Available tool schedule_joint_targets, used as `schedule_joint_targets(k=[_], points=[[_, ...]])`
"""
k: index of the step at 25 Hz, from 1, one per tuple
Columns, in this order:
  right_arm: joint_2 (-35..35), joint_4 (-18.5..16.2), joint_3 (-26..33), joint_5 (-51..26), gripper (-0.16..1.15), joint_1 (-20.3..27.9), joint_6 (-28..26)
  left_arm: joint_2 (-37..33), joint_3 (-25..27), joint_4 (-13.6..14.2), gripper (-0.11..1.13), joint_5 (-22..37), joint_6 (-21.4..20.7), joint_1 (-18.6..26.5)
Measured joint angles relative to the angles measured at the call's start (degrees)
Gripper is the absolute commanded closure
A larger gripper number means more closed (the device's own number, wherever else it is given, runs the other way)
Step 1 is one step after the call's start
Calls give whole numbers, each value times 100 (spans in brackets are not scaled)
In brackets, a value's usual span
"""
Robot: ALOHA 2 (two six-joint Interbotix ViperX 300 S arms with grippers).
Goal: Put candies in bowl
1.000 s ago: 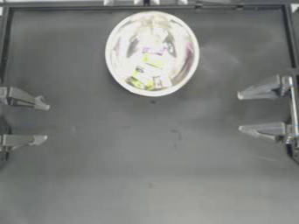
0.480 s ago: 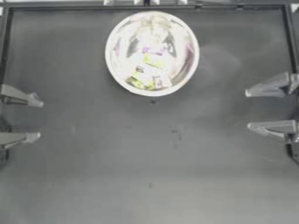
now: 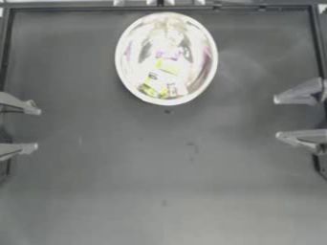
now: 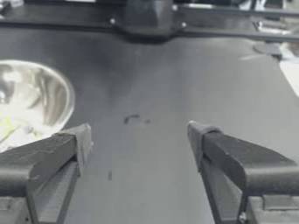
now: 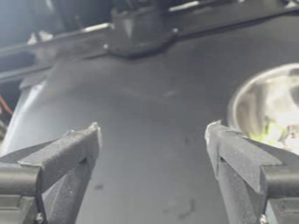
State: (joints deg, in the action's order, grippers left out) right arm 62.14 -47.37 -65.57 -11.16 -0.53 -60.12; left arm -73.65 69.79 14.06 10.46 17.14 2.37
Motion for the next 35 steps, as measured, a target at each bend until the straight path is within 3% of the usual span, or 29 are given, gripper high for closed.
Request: schedule_joint_targets(k=[23,35], points=[[993,114,-422,-448,-2,9,-18,-738,325,-70,4,-9,26,246],[1222,-114,-448,-932,-2,0,-18,-914,413,-105,4,0,26,404]])
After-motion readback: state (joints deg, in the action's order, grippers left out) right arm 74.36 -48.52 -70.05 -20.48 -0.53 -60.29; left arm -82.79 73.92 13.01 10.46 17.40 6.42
